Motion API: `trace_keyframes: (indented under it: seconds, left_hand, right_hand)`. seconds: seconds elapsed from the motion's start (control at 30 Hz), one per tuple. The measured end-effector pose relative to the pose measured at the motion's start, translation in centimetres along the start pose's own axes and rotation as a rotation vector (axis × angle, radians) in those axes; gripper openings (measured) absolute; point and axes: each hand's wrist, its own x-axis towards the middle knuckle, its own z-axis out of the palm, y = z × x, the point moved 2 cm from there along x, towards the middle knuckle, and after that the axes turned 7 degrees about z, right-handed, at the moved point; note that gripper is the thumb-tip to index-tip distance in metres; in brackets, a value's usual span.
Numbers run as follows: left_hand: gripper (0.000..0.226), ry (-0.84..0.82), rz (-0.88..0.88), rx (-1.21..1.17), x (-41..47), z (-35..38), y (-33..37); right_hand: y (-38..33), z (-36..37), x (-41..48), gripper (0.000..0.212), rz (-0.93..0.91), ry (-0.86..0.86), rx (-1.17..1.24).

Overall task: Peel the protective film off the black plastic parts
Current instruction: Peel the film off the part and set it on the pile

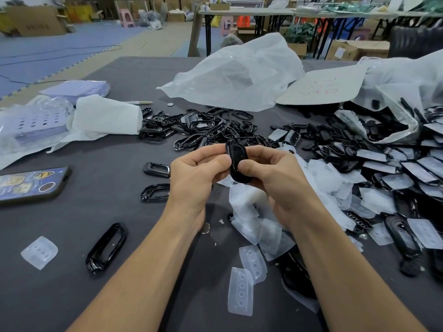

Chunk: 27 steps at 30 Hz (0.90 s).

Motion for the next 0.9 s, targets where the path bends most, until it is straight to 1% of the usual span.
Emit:
trace_keyframes:
  seconds: [0.07, 0.2, 0.33, 0.43, 0.53, 0.63, 0.73, 0.83, 0.9]
  left_hand:
    - [0.016, -0.04, -0.006, 0.028, -0.1, 0.1, 0.1]
    - [0.007, -0.126, 0.003, 0.113, -0.3, 0.4, 0.4]
    - [0.008, -0.058, -0.022, 0.182, 0.1, 0.0, 0.1]
    - [0.009, -0.044, -0.05, 0.2, 0.2, -0.2, -0.1]
    - [0.008, -0.028, -0.049, 0.211, 0.4, -0.5, -0.3]
    - [0.008, 0.008, -0.002, 0.214, 0.5, -0.6, -0.4]
    - [0.006, 0.06, 0.077, 0.218, 0.5, -0.7, -0.6]
    - [0.008, 0.104, 0.143, 0.283, 0.4, -0.9, -0.7]
    - [0.009, 0.06, 0.158, 0.318, 0.3, -0.8, -0.6]
  right_hand:
    - [-0.1, -0.1, 0.0, 0.015, -0.006, 0.009, -0.015]
    - [0.0, 0.1, -0.3, 0.018, -0.058, 0.005, -0.172]
    - [0.2, 0.6, -0.6, 0.017, -0.096, 0.053, -0.212]
    - [0.5, 0.9, -0.8, 0.018, -0.113, 0.102, -0.237]
    - [0.6, 1.3, -1.0, 0.021, -0.116, 0.107, -0.212]
    - [0.3, 1.5, -1.0, 0.021, -0.135, 0.079, -0.177]
    - [0.2, 1.4, -0.9, 0.031, -0.158, 0.076, -0.202]
    - [0.4, 1.1, -0.7, 0.023, -0.156, 0.114, -0.294]
    - [0.4, 0.9, -0.7, 0.022, -0.179, 0.16, -0.312]
